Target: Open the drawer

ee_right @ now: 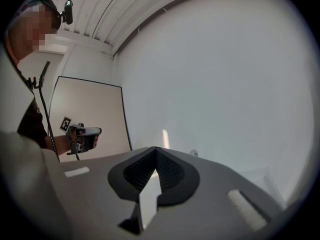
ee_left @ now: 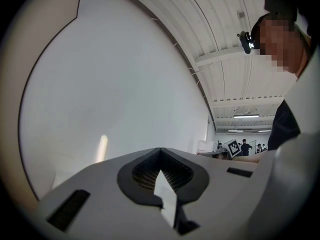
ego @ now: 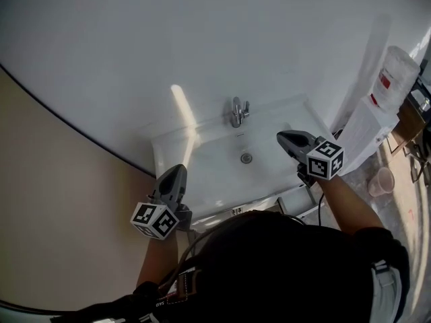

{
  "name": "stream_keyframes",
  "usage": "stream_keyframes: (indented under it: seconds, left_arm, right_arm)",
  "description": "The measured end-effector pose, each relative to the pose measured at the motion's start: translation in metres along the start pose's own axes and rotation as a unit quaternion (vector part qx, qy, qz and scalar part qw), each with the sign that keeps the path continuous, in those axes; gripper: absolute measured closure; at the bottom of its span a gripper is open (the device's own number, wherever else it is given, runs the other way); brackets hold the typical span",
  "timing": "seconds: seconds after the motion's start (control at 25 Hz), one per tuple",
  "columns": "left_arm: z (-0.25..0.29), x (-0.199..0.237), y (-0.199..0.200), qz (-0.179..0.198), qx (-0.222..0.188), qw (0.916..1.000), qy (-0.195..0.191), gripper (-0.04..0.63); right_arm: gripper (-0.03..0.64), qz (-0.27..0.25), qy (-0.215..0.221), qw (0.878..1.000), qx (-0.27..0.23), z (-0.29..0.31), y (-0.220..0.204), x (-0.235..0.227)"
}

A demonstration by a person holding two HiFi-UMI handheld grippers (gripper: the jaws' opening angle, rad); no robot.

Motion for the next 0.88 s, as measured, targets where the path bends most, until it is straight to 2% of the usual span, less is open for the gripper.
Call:
stream_keyframes:
  seconds: [0.36, 0.88]
  left_arm:
    - [-0.009, 0.011, 0.008, 0.009, -0.009, 0.9999, 0.011, 0.604]
    - [0.003, 0.010, 0.003, 0.003, 0.000, 0.9999, 0.015, 0.604]
  right_arm:
    - [0.617, 0.058, 0.003, 0.998, -0.010, 0.011, 0.004, -0.011]
    - [0.618, 0.042, 0.006, 0.999, -0.008, 0.015, -0.002, -0.017]
Point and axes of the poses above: the fingertips, and each gripper's own axes: z forward along the fingers, x to its left, y out of its top, the point moved 1 cm from there along -z, backward along the fingers, and after that the axes turned 9 degrees about -y, right-handed, at the moved point
